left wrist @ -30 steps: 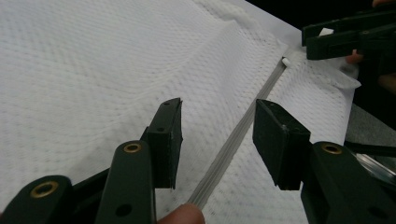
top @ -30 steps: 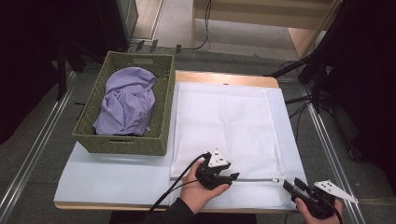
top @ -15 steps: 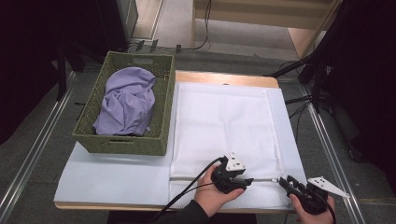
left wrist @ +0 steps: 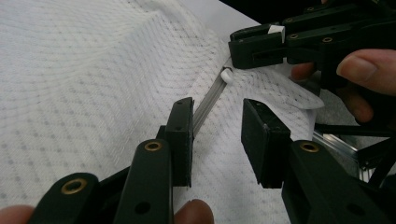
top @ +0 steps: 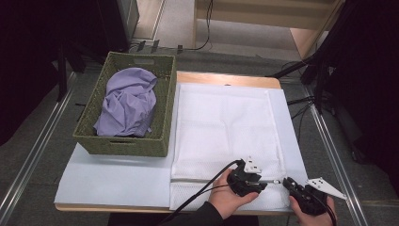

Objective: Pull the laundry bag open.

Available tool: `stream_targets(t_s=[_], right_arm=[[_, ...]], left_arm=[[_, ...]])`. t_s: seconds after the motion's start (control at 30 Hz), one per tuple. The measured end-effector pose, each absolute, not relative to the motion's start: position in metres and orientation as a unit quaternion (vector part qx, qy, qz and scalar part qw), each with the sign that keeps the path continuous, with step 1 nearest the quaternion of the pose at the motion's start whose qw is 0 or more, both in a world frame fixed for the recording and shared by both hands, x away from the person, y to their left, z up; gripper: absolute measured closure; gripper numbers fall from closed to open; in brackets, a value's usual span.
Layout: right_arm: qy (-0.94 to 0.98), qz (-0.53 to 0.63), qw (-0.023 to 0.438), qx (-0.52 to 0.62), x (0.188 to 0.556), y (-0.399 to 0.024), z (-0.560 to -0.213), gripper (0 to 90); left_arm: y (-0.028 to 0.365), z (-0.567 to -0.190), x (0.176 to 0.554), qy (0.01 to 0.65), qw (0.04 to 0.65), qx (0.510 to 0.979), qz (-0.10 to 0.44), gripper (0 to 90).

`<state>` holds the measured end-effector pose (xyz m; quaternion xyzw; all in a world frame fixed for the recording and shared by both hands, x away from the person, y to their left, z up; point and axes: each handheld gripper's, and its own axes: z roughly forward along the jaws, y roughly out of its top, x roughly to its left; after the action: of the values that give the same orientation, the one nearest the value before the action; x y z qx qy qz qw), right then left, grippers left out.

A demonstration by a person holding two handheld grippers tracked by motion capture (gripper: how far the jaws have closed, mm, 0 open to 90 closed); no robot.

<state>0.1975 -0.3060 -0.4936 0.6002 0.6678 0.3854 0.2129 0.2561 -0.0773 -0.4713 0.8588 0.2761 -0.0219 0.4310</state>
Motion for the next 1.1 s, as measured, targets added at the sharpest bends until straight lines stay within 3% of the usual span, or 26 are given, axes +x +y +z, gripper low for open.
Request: stream_targets(t_s=[0.17, 0.77, 1.1], right_arm=[[0.667, 0.399, 0.202, 0.596, 0.198, -0.307, -0.492, 86.6], [0.654, 0.473, 0.23, 0.543, 0.187, -0.297, -0.468, 86.9], [0.662, 0.476, 0.233, 0.53, 0.186, -0.291, -0.466, 86.9]], left_arm=[[-0.082, -0.475, 0.259, 0.276, 0.427, 0.861, -0.028, 65.7], [-0.097, -0.479, 0.263, 0.273, 0.423, 0.863, -0.04, 65.2], [-0.093, -0.472, 0.263, 0.267, 0.447, 0.851, -0.064, 75.6]])
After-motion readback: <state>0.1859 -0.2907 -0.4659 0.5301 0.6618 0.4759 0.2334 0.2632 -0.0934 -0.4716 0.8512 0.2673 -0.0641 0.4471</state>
